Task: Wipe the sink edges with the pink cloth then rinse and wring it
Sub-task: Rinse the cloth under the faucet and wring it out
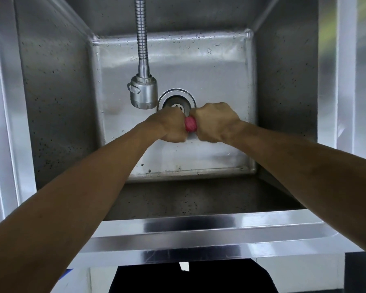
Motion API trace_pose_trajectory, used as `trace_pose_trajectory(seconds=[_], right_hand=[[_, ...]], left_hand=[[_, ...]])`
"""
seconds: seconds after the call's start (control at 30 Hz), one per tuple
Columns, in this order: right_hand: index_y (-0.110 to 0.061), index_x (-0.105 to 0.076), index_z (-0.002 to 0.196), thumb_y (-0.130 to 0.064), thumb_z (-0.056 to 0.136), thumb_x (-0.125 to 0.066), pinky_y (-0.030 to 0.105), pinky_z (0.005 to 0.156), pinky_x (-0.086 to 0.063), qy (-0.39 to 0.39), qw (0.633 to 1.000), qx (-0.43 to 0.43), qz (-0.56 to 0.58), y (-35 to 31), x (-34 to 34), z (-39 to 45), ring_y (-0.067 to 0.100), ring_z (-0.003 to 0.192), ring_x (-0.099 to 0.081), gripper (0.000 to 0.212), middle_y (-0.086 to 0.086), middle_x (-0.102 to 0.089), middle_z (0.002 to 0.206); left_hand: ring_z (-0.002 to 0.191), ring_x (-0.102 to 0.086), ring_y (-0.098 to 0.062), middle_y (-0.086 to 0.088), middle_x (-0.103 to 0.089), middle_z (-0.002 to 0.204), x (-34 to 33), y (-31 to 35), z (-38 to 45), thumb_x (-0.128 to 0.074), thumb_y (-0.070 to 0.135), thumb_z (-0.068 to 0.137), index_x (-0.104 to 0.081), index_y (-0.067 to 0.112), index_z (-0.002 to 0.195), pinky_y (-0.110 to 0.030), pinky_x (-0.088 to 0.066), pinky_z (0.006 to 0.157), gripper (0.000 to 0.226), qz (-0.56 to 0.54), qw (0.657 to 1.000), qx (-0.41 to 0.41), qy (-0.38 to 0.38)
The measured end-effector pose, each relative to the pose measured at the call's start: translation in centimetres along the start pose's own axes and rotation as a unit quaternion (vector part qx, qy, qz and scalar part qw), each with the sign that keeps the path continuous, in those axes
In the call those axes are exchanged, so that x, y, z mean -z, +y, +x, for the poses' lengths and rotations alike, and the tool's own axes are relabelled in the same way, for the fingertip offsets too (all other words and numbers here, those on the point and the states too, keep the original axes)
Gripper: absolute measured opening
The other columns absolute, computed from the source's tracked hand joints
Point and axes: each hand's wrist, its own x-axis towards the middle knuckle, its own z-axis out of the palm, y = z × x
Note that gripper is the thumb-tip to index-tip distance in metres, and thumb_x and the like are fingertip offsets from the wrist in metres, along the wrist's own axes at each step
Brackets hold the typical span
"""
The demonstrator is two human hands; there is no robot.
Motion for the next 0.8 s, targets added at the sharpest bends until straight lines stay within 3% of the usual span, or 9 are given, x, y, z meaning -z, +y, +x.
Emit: trace_pose_trajectory(seconds=[0.17,0.27,0.37,0.43,0.5,0.57,0.67,0.73,0.8], right_hand=[[-0.021,-0.059,0.109,-0.019,0.079,-0.076,0.029,0.064,-0.044,-0.094,0.98,-0.067,0.159,0.1,1.7,-0.4,0.021,0.082,-0.064,0.034,0.003,-0.069,0.104],[-0.025,-0.053,0.109,-0.019,0.072,-0.089,0.025,0.05,-0.052,-0.115,0.911,-0.07,0.391,1.0,3.3,-3.0,0.013,0.068,-0.063,0.052,0.003,-0.067,0.096],[-0.024,-0.063,0.114,-0.005,0.076,-0.086,0.026,0.061,-0.058,-0.085,0.818,-0.048,0.566,2.1,3.9,-5.4,0.015,0.069,-0.066,0.048,0.003,-0.072,0.089],[-0.023,-0.071,0.112,-0.01,0.08,-0.085,0.03,0.063,-0.061,-0.021,0.798,-0.054,0.6,2.1,3.6,-6.2,0.016,0.064,-0.066,0.037,-0.004,-0.072,0.077],[-0.014,-0.074,0.096,-0.026,0.083,-0.084,0.034,0.057,-0.06,0.066,0.797,-0.094,0.593,1.2,3.0,-6.7,0.017,0.057,-0.064,0.02,0.0,-0.069,0.068],[-0.012,-0.072,0.072,-0.044,0.086,-0.077,0.034,0.048,-0.054,0.138,0.777,-0.172,0.59,-0.2,2.2,-6.3,0.018,0.047,-0.061,0.035,0.005,-0.063,0.056],[-0.016,-0.067,0.064,-0.069,0.087,-0.059,0.029,0.048,-0.053,0.105,0.726,-0.289,0.616,-1.8,2.1,-5.4,0.018,0.046,-0.062,0.059,0.004,-0.062,0.048],[-0.016,-0.069,0.079,-0.076,0.084,-0.058,0.029,0.057,-0.06,0.068,0.706,-0.293,0.642,-1.6,2.3,-5.3,0.011,0.059,-0.071,0.061,-0.002,-0.071,0.06],[-0.019,-0.07,0.106,-0.065,0.085,-0.07,0.033,0.069,-0.063,0.041,0.669,-0.232,0.704,-1.0,2.4,-5.6,0.012,0.079,-0.077,0.05,-0.006,-0.08,0.085]], left_hand=[[0.072,-0.059,-0.021,0.008,-0.056,0.073,-0.1,0.1,-1.5,-0.071,0.046,0.079,-0.059,0.027,0.077,-0.026,-0.038,0.057,0.023,-0.002,0.997,-0.004,0.082],[0.076,-0.066,-0.017,0.007,-0.064,0.077,0.2,-0.3,-3.7,-0.075,0.046,0.071,-0.06,0.03,0.083,-0.026,-0.046,0.054,0.025,-0.169,0.984,-0.041,0.026],[0.074,-0.067,-0.009,0.011,-0.066,0.079,0.8,-0.7,-6.2,-0.073,0.056,0.067,-0.065,0.03,0.103,-0.023,-0.056,0.058,0.046,-0.375,0.922,-0.029,-0.091],[0.081,-0.071,-0.005,0.015,-0.072,0.084,0.6,-1.4,-6.7,-0.08,0.052,0.072,-0.067,0.033,0.107,-0.023,-0.057,0.066,0.042,-0.44,0.893,-0.045,-0.089],[0.08,-0.068,-0.001,0.016,-0.071,0.085,-0.1,-1.5,-6.7,-0.09,0.041,0.077,-0.07,0.028,0.105,-0.018,-0.054,0.07,0.037,-0.46,0.885,-0.072,0.009],[0.075,-0.064,-0.007,0.014,-0.066,0.081,-1.3,-0.4,-6.5,-0.094,0.029,0.074,-0.066,0.023,0.098,-0.018,-0.047,0.067,0.037,-0.404,0.891,-0.057,0.197],[0.079,-0.066,-0.02,0.013,-0.064,0.086,-2.6,2.1,-7.0,-0.089,0.03,0.076,-0.061,0.026,0.107,-0.027,-0.04,0.064,0.041,-0.249,0.896,0.029,0.367],[0.077,-0.066,-0.016,0.012,-0.067,0.088,-2.8,2.4,-7.2,-0.083,0.053,0.075,-0.055,0.031,0.11,-0.028,-0.044,0.062,0.049,-0.278,0.914,0.038,0.294],[0.077,-0.072,-0.012,0.008,-0.073,0.086,-2.2,2.0,-7.4,-0.079,0.055,0.08,-0.053,0.034,0.115,-0.023,-0.053,0.065,0.048,-0.426,0.889,-0.017,0.166]])
